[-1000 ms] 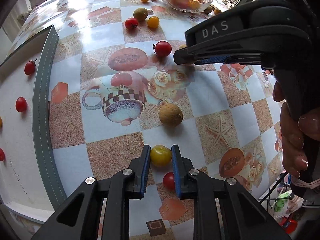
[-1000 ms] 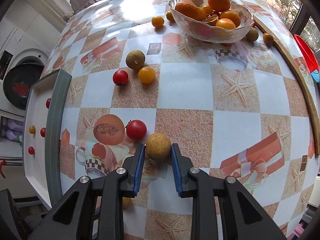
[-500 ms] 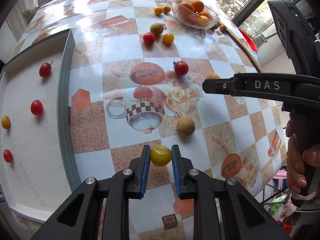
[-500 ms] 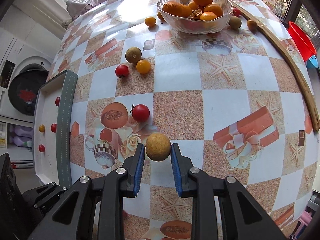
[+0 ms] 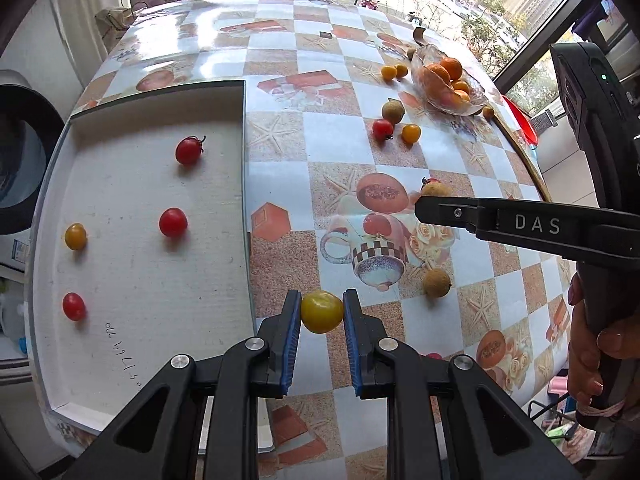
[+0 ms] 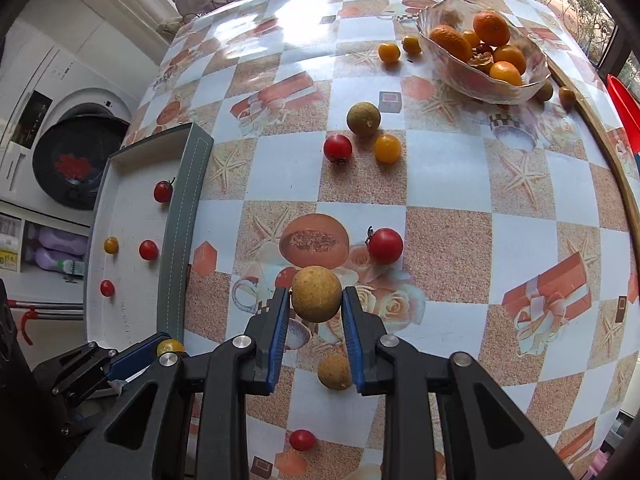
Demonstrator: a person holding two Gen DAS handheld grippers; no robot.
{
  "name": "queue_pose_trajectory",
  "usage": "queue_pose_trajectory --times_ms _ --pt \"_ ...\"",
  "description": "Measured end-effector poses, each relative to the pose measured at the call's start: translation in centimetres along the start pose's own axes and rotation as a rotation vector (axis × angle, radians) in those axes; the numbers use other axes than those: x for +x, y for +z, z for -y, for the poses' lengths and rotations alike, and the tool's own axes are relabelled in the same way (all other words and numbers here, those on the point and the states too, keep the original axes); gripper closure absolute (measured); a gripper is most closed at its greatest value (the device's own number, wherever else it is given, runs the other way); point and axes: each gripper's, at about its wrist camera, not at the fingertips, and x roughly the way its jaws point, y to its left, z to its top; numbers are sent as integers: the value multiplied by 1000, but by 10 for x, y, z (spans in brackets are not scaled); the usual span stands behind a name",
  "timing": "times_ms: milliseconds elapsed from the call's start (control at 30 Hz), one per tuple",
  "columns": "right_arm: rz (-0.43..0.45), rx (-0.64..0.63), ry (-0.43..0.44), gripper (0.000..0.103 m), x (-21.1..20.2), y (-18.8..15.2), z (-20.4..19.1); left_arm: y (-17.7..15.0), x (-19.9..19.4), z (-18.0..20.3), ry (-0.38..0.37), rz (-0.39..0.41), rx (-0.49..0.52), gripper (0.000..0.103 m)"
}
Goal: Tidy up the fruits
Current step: 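Carry the yellow tomato and brown kiwi into the white tray and release both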
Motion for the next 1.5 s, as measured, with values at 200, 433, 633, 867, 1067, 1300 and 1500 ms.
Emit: queue_pose_trajectory --times_ms 200,433,633,867,1067,1300,1500 --pt "-12 -74 32 74 13 12 -44 -3 -12 -41 54 37 -78 81" --pt "-35 -150 81 74 33 26 -99 -7 -12 -94 120 56 -174 80" --pt "-68 -183 111 74 59 40 -136 -6 -2 -124 169 54 -220 80" --pt "-89 -210 97 74 84 54 -161 -7 4 -135 174 52 -230 80" --pt "-96 -218 74 74 98 61 -171 -8 9 -138 182 47 -238 80" --pt "-95 -232 46 74 106 59 -175 -10 12 -138 197 38 -229 80" --pt "-101 -223 64 71 108 60 -176 -9 15 -133 216 25 -215 79"
